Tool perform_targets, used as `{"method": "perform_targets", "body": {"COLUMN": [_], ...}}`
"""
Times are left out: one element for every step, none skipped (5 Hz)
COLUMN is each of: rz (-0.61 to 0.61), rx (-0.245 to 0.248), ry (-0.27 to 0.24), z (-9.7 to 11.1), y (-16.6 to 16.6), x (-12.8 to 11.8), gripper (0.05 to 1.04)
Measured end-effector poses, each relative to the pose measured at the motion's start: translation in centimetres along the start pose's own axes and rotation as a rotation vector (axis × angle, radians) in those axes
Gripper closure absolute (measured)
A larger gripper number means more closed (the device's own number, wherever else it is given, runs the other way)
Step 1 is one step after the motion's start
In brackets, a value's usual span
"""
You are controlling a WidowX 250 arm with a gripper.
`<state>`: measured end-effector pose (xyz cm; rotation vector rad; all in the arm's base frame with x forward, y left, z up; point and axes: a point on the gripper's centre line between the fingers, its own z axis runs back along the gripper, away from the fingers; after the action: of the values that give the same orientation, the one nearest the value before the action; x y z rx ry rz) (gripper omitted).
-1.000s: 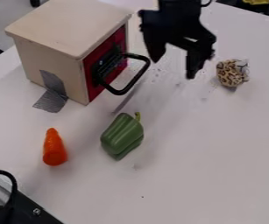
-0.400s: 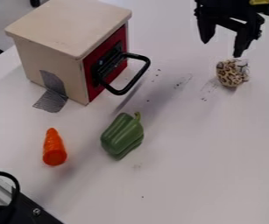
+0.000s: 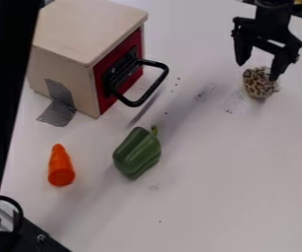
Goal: Put the leopard on top of the drawer
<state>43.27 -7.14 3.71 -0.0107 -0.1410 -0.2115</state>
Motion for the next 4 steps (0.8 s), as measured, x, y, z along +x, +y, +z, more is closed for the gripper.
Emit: {"method": "perform_targets", "body": {"rz": [-0.011,-0.021,-0.018,-0.016], "rx": [0.0,0.006,-0.002,-0.01], "ry": [0.061,0.103,0.101,0.09], "z": [-2.4,-3.6,-3.8,-3.6], "y": [0.0,0.0,-0.1,-0.2], "x": [-1.0,-2.2,-2.3,-2.1], "gripper": [0.084,0.113,0.37,0.637]}}
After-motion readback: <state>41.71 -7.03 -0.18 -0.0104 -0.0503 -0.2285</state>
